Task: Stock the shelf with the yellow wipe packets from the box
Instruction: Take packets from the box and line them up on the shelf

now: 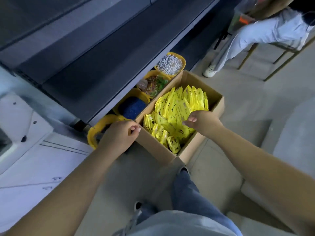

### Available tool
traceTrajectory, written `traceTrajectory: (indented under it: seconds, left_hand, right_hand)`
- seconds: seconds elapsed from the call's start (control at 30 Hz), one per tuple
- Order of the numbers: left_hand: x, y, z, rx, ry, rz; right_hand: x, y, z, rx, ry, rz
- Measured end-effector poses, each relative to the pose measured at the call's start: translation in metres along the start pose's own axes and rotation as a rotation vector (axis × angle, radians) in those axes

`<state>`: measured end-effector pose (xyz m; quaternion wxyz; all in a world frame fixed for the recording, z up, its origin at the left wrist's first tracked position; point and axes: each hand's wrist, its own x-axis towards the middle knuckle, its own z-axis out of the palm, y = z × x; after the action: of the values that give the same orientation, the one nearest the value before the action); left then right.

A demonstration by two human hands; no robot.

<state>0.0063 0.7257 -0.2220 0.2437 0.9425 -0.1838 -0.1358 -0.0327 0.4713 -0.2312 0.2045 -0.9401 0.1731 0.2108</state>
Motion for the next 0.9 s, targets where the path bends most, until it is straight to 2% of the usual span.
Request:
traceTrajectory:
  seconds: [0.13, 0.3, 0.47, 0.6, 0.73, 0.9]
  left_hand:
    - [0.028, 0.009, 0.033, 0.0, -0.067, -0.169]
    - [0.057, 0.025, 0.071, -0.071, -0.085, -0.298]
    - [0.073, 0.012, 0.126, -0.164, -0.164, -0.445]
    - [0.086, -0.009, 0.169, -0.171, -0.243, -0.514]
    - [0.099, -0.034, 0.201, -0.2, -0.186, -0.569]
    - [0.104, -0.057, 0.226, -0.277, -0.139, -0.625]
  right_hand:
    - [0.044, 0.034, 0.006, -0.011, -0.102, -0.016]
    - [0.1, 0.056, 0.022, -0.008, -0.23, -0.018]
    - [0.146, 0.061, 0.061, 0.117, -0.465, -0.132]
    - [0.182, 0.063, 0.104, 0.124, -0.624, -0.223]
    - [0.206, 0.057, 0.148, 0.178, -0.728, -0.248]
    - [0.221, 0.055, 0.19, 0.011, -0.908, -0.364]
